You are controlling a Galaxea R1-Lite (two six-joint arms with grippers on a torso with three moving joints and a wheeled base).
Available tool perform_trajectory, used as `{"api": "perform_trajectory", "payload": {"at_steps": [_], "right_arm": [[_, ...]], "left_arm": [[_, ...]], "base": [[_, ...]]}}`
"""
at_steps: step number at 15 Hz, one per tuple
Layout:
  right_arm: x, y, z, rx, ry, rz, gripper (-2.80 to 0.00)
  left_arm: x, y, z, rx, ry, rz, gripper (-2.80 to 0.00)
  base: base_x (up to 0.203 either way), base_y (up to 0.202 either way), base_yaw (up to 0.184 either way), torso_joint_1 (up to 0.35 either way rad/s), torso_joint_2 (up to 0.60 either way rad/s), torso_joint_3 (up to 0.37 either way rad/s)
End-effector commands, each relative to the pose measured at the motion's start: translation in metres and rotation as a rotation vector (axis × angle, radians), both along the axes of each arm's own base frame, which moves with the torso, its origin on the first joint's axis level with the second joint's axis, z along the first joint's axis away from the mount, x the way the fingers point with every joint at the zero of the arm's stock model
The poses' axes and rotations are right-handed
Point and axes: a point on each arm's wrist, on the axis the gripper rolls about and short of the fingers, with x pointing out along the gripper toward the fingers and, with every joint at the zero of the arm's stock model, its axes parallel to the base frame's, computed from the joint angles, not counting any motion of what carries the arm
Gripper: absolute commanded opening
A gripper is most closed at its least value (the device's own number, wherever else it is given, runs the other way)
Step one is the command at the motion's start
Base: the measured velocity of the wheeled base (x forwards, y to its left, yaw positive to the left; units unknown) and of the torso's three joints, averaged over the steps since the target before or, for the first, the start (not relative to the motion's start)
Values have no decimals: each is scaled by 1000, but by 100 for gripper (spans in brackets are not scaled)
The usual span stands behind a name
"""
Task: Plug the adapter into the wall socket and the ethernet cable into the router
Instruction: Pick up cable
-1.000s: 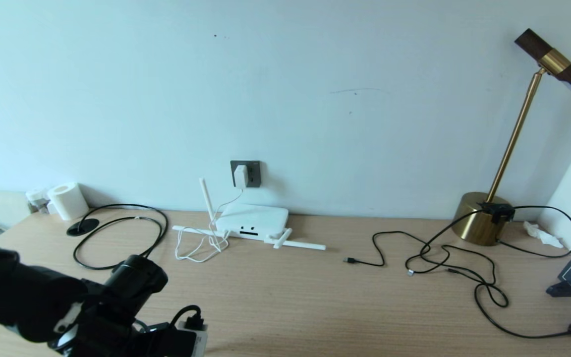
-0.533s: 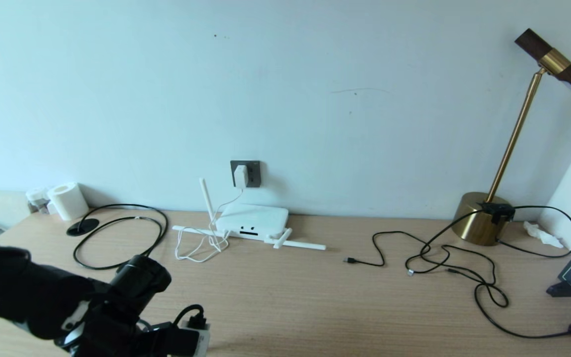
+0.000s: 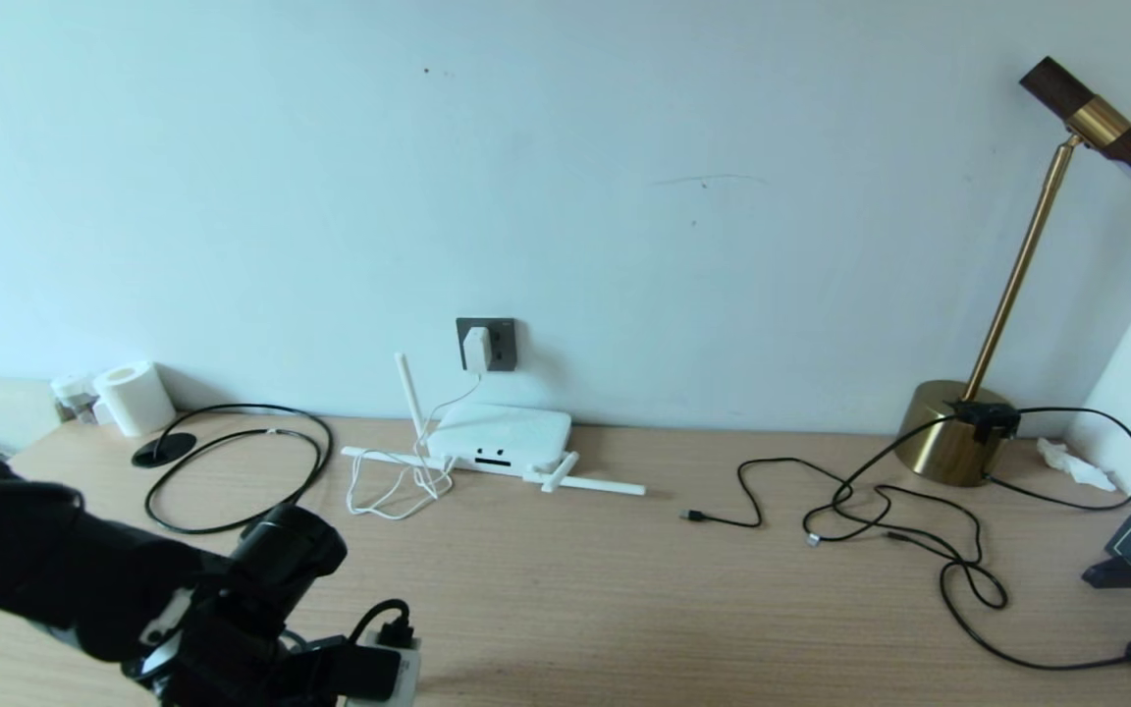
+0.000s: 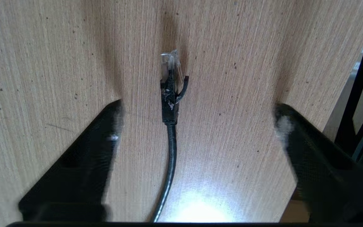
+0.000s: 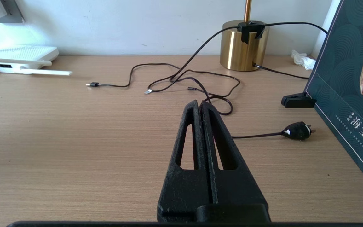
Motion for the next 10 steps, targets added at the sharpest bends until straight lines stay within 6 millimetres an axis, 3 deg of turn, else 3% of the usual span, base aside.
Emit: {"api": "perform_trajectory", "payload": {"at_steps": [1,10], "right_arm": [[1,0,-3,0,11,0,-280],[1,0,-3,0,9,0,-280]], "left_arm": [[0,0,-2,2,8,-6,-280],[-4,1,-3,5,20,-6,-280]], "base": [[0,0,0,0,0,0],[0,0,0,0,0,0]]}}
